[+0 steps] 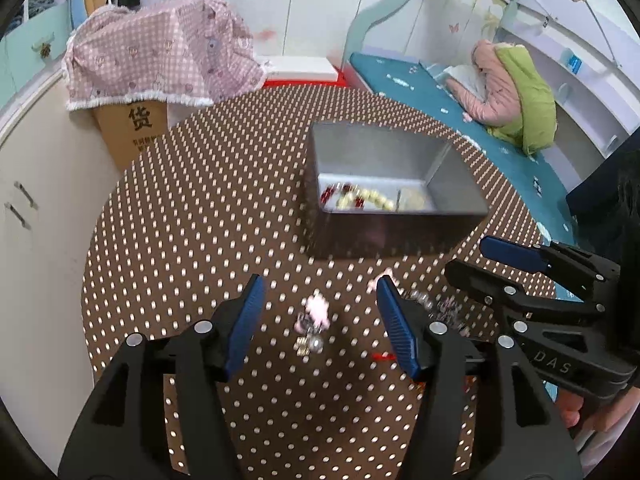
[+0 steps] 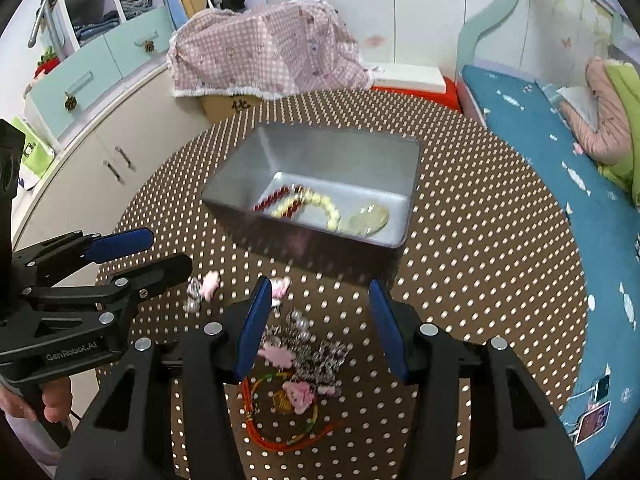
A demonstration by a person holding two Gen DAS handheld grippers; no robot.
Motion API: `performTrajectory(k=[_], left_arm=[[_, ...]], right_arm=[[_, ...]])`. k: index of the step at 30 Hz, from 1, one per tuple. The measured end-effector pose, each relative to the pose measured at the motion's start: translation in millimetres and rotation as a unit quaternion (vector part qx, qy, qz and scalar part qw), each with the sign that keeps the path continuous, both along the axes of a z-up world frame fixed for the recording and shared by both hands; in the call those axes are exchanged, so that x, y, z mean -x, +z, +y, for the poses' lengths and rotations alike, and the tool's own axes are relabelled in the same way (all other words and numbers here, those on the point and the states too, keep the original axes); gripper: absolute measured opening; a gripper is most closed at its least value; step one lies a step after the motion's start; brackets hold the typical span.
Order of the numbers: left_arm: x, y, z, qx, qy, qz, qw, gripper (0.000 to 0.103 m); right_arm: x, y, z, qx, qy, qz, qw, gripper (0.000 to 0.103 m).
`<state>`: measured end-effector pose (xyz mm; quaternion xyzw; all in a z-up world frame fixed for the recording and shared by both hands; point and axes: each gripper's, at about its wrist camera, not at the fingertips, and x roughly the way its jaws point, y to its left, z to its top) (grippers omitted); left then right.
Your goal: Organize jewelry
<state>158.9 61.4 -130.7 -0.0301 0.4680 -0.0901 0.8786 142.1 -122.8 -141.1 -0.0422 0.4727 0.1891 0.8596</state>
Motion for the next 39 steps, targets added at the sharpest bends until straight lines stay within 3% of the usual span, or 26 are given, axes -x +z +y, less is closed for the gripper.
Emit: performTrajectory(k=[9,19,35,39], left_arm=[[2.7,-26.6,2.5,0.009,-0.019,0.014,0.9997,0.058],[-4.8,-47.4,-1.4,-0.003,-0.026,0.026,0.9993,0.023],[-4.9,-37.8,19.0,0.016,-0.017,0.005,0.9997,0.015],[-8.8,-38.5,16.9,0.008,-0.017,0.010,0.9998,0.016]], right_arm=[[-1.8,-19.8,13.8,0.008,0.021,0.033,0.999,0.048],[-6.9,-26.9,18.1,0.018,0.025,0.040,0.999,0.048],[-17.0,-34.7,32.4,0.026,0.041,0.045,0.998,0.048],[-17.2,-39.4,40.0,0.042,0.046,0.039,0.997,0.042]])
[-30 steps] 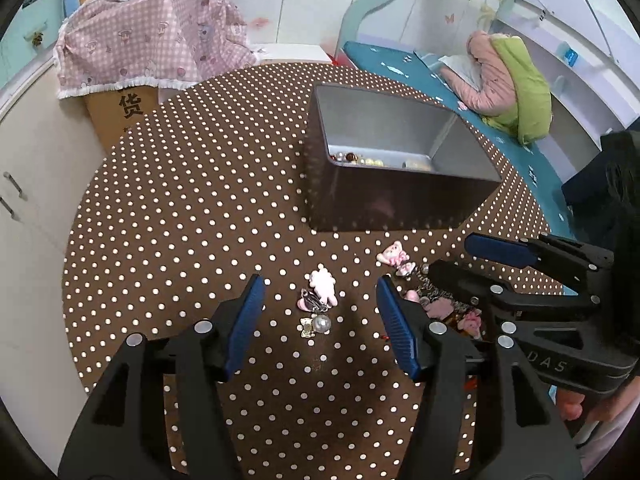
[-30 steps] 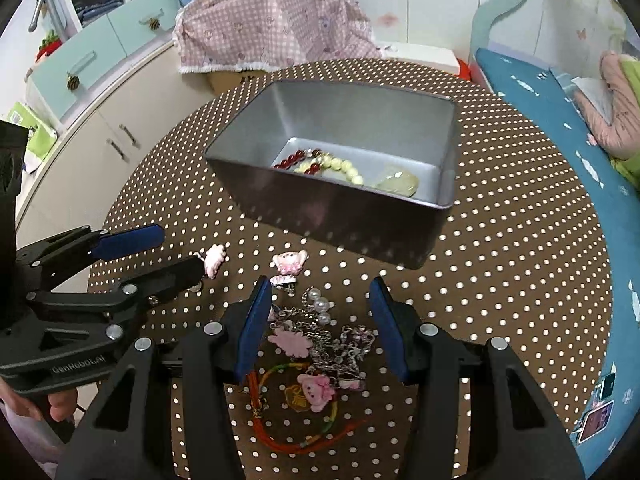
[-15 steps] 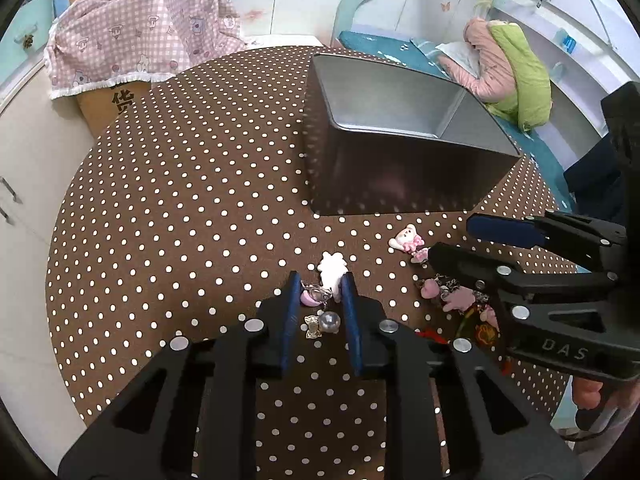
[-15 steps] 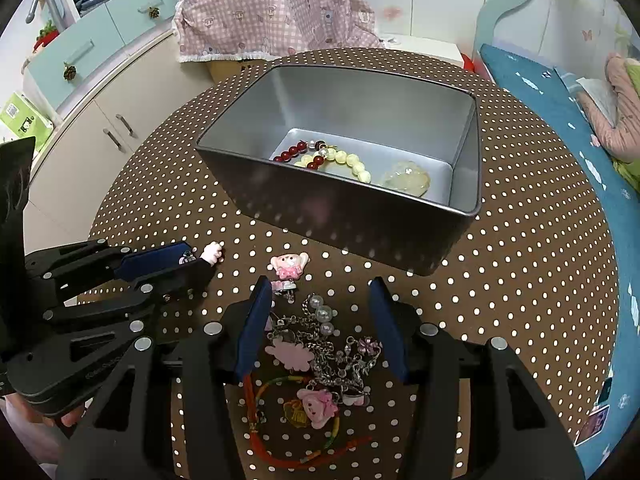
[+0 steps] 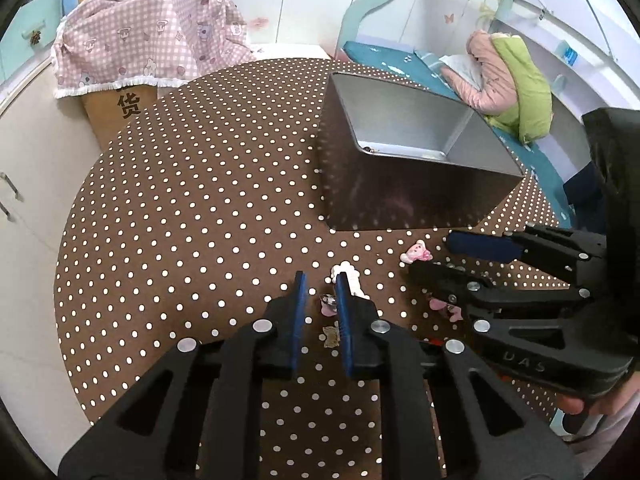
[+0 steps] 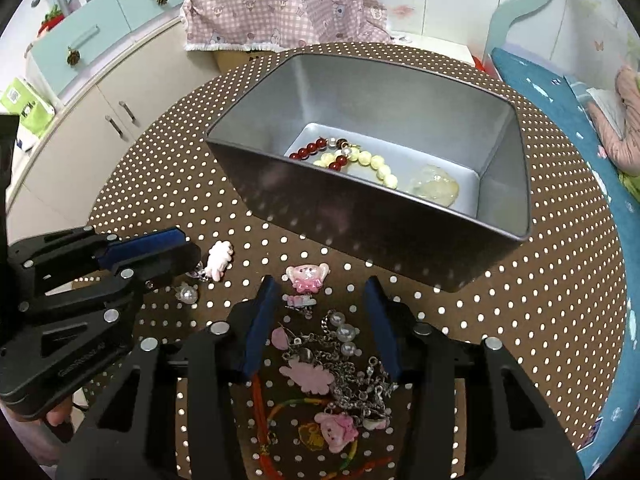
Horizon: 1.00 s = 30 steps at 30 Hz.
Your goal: Organize jewelry
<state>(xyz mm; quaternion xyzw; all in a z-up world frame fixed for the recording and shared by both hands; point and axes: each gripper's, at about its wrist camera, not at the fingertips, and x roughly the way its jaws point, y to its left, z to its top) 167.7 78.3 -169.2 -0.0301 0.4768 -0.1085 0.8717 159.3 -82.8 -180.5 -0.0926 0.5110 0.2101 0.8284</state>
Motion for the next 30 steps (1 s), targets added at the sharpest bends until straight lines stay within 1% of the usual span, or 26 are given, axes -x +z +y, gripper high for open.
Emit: performTrajectory(k=[2,3,4,5,6,7,10,12,13,14,16,18,23,30], left_arm=[[-2.0,0.7,-2.9,0.005,-0.005,0.003,1.0000,0.016],[-2.0,0.5,-4.3,0.007,-0.008,0.004,0.9999,0.018],[-2.2,1.4,-6.5,0.008,-0.013,0.004,0.9999,0.030],[-1.3,1.5,-9.5,0.006,-0.014,0.003,0.9999,0.039],[-1.0,2.0,-11.8,0.004,-0.014,0.001,0.9999,0.053],[-0.7,2.3,-13.6,0.000,-0.014,-0.001,0.9999,0.054],[0.4,2.9,-20.0,-0.007,-0.018,-0.005,0.9998,0.054],[-1.5,-1.4,-23.6,-0.018,-0.015,0.002,0.9997,0.052],[-2.9,-4.9,-24.8,-0.025,-0.011,0.008,0.9996,0.042],[-4.2,-9.4,-26.2,-0.032,-0.008,0.015,0.9993,0.037],[-3.2,-10.5,-30.3,-0.053,-0.011,0.007,0.9985,0.027],[-3.1,-11.4,-34.4,-0.065,-0.011,0.003,0.9978,0.021],[-5.7,-10.7,-27.8,-0.043,-0.004,0.005,0.9991,0.020],[-1.7,3.7,-18.8,-0.025,0.000,-0.017,0.9995,0.019]], right_arm=[[0.9,-0.4,3.2,0.015,0.004,-0.010,1.000,0.038],[1.3,-0.9,2.9,0.018,0.004,-0.012,1.000,0.036],[1.7,-1.1,1.7,0.021,0.004,-0.014,1.000,0.032],[2.0,-1.3,0.4,0.022,0.002,-0.015,1.000,0.026],[1.8,-1.4,-1.9,0.023,0.000,-0.017,1.000,0.024],[1.3,-1.3,-4.5,0.022,-0.002,-0.017,1.000,0.020],[1.2,-1.4,-9.8,0.014,-0.005,-0.017,1.000,0.015],[0.3,-1.0,-12.1,0.010,-0.006,-0.016,1.000,0.013],[-0.1,-0.6,-13.4,0.008,-0.005,-0.015,1.000,0.012],[-0.1,-0.5,-13.7,0.006,-0.005,-0.014,1.000,0.012],[0.6,-0.3,-14.1,0.001,-0.004,-0.014,1.000,0.012],[1.1,-0.1,-14.7,-0.004,-0.004,-0.013,1.000,0.012],[3.0,5.7,-14.4,-0.017,-0.003,-0.015,1.000,0.010],[4.9,12.9,-15.7,-0.020,-0.003,-0.024,0.999,0.010]])
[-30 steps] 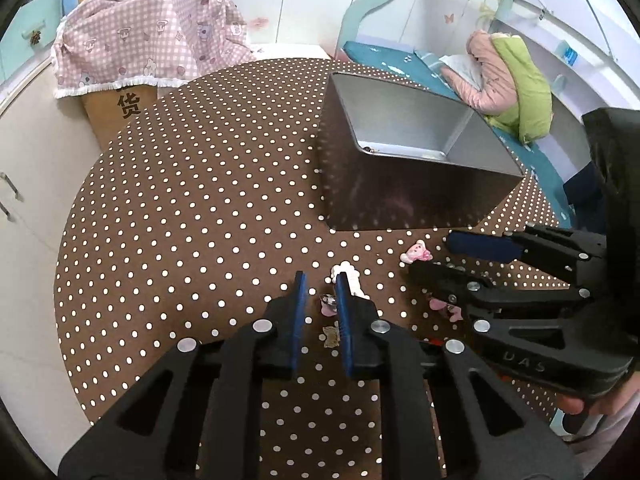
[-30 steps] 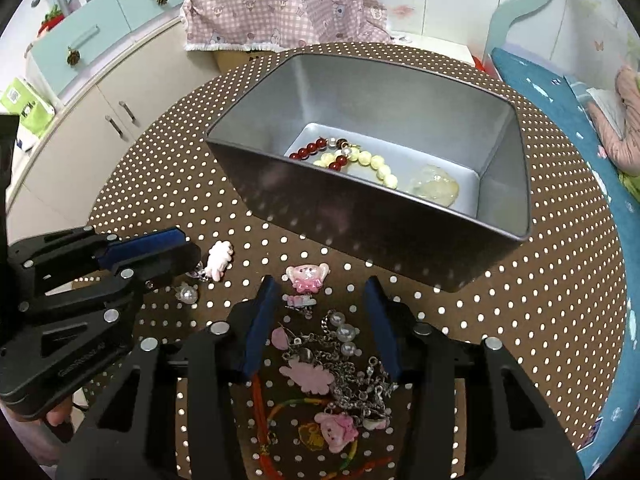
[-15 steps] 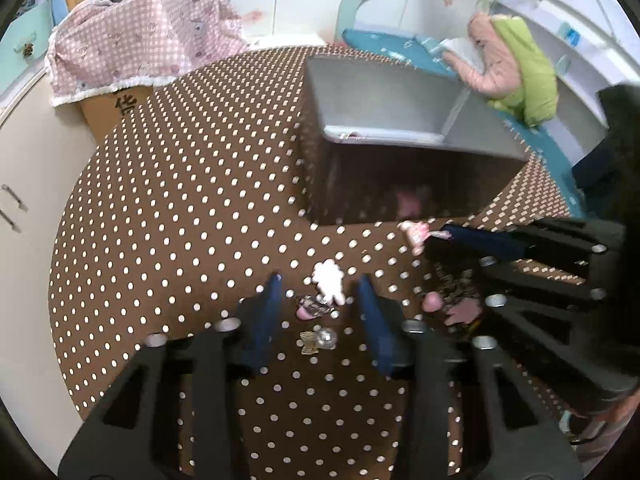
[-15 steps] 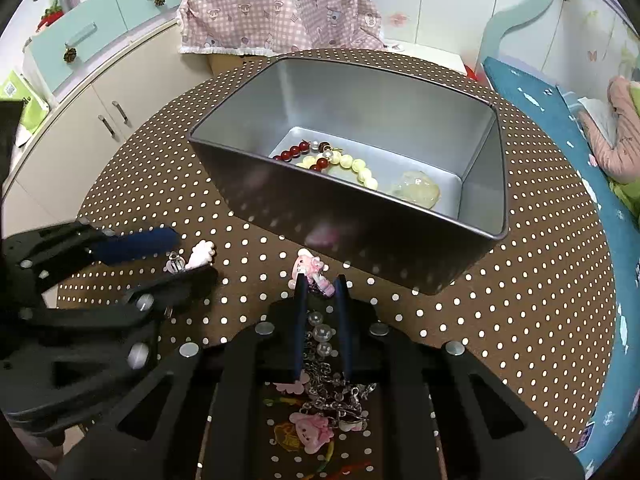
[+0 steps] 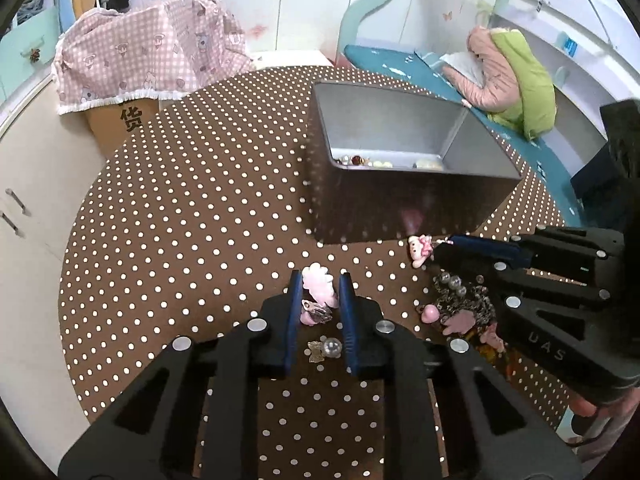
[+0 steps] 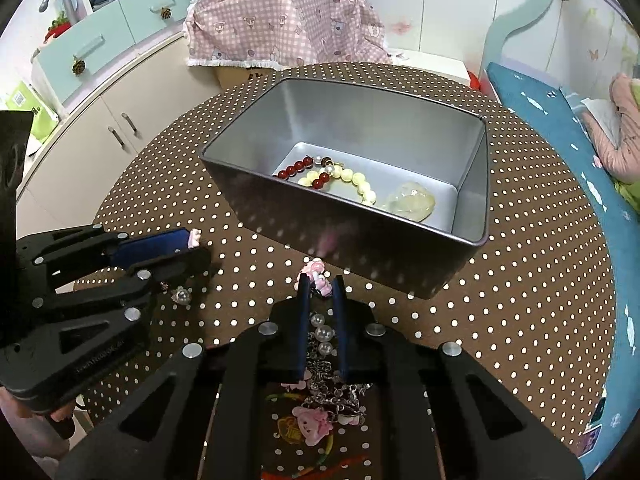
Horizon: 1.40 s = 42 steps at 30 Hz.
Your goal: Organize jewelry
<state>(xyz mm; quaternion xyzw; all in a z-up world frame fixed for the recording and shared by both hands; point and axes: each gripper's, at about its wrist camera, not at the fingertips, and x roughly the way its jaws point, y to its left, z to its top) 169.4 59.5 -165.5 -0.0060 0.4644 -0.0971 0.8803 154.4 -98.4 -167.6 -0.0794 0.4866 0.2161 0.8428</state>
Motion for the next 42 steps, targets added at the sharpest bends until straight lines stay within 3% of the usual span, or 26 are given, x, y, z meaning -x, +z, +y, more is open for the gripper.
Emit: performTrajectory(k=[9,19,26,35,42], left_arm=[[-1.5,22.5,13.0,0.014,0.015,-0.025,0.9995,0.019],[2.3,69.7,9.1,0.026,0.015,-0.093,0.9952,0.019],[-5.7,95.9,-9.7,0.042,-0.017,-0.128,0.9908,0.019],[-23.8,96.7,-29.4,0.044,-0.046,-0.119,0.9908,0.019],[-42.9,82.3,-31.4,0.033,-0.038,-0.091,0.9946,0.020]], right_arm=[[9.2,25.5,-5.2,-0.017,0.003,-0.032,0.999,0.010],[22.4,67.2,-4.9,-0.036,0.009,-0.088,0.995,0.010],[18.9,82.2,-9.1,-0.041,0.000,-0.112,0.993,0.010],[4.3,75.0,-15.5,-0.035,-0.019,-0.106,0.994,0.010],[-10.4,65.7,-19.0,-0.041,-0.029,-0.085,0.995,0.011]])
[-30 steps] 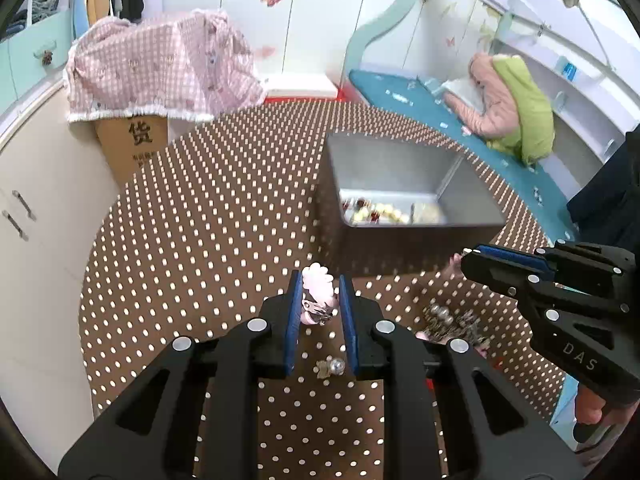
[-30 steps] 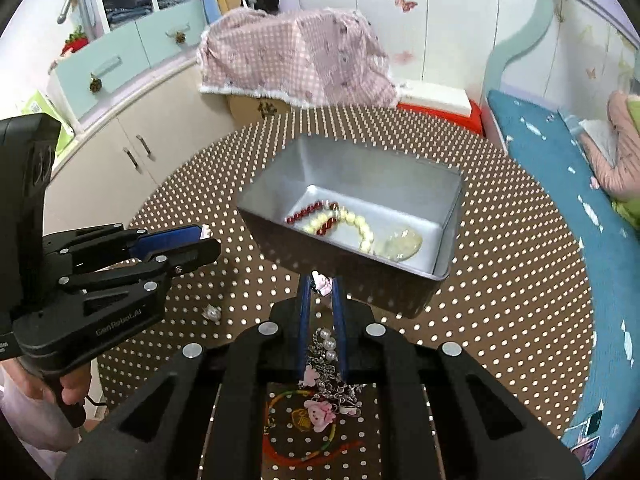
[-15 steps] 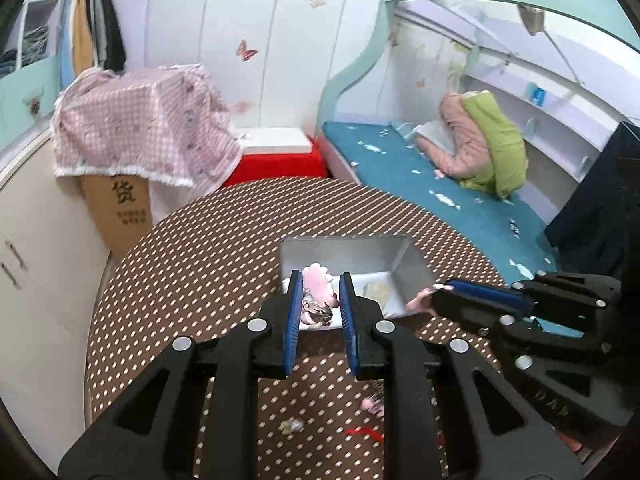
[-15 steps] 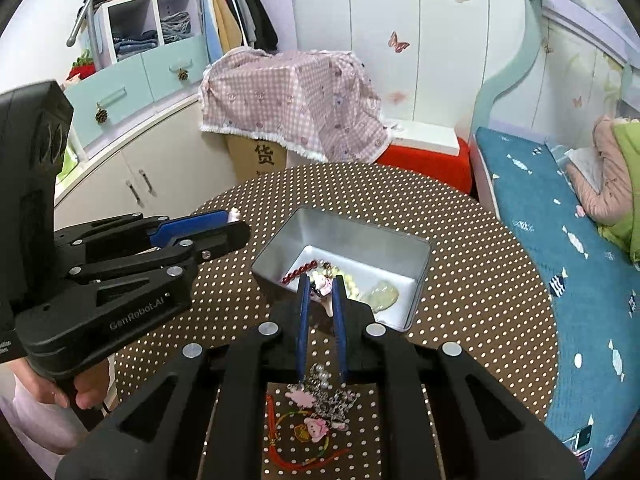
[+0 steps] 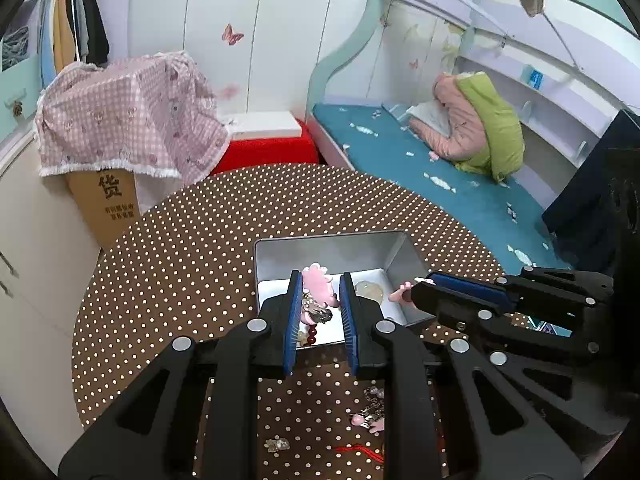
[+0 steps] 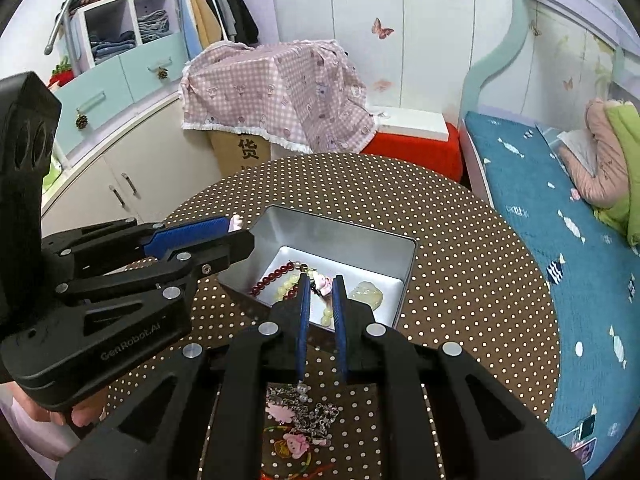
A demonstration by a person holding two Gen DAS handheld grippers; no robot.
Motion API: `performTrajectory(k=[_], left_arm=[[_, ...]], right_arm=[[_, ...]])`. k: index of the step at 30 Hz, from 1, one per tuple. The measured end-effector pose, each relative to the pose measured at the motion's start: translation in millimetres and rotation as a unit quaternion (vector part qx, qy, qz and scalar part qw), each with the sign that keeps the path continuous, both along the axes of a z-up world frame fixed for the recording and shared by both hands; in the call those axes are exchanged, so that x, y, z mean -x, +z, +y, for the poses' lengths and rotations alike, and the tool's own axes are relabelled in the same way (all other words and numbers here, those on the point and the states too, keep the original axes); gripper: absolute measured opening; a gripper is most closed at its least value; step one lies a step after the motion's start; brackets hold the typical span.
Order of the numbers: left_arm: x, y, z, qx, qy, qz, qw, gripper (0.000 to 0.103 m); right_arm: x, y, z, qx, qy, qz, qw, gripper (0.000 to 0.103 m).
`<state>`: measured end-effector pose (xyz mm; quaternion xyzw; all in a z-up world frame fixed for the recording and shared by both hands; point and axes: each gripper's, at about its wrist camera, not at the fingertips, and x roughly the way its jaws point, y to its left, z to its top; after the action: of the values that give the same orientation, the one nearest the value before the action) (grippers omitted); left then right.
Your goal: Organize jewelry
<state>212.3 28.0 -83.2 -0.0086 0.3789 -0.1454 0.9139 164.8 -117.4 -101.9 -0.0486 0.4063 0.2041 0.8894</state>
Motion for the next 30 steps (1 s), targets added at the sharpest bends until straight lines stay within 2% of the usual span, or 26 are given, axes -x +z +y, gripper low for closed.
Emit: performTrajectory(k=[1,2,3,4,5,7,30], left_arm=[[-2.6,-2.3,-1.3,-0.006,0.002,0.003,1.0000,0.023],[-4.4,-5.1,-0.5,-0.011,0.004,0.007,0.9999,0.032],[-6.5,-7.2,-0.6,-0.020,0.014,0.011,0.9997,0.049],[-8.4,-9.2,1.0,-0.026,0.025,0.011,0.9993,0.055],[-9.3,-10.7,3.0,-0.021,0.023,0.014,0.9994,0.055],[-10.7,-12.0,6.9,-0.007,0.018,0.022,0.9996,0.055],[27.3,-11.4,11.2,-0.025,0.024,0.014,0.9993,0.055]], right_arm=[[-0.9,0.0,-0.4,-0.001,-0.001,0.000,1.000,0.011],[-2.4,-0.7,-1.6,0.003,-0.008,0.001,1.000,0.019],[-3.7,-1.5,-2.8,0.006,-0.013,0.003,1.000,0.027],[-4.5,-2.0,-5.3,0.013,-0.022,0.000,1.000,0.032],[-5.4,-2.0,-7.5,0.011,-0.025,0.001,1.000,0.038],[-4.3,-1.8,-12.5,0.006,-0.026,0.002,1.000,0.038],[12.5,1.6,-24.3,-0.003,-0.032,0.008,0.999,0.038]])
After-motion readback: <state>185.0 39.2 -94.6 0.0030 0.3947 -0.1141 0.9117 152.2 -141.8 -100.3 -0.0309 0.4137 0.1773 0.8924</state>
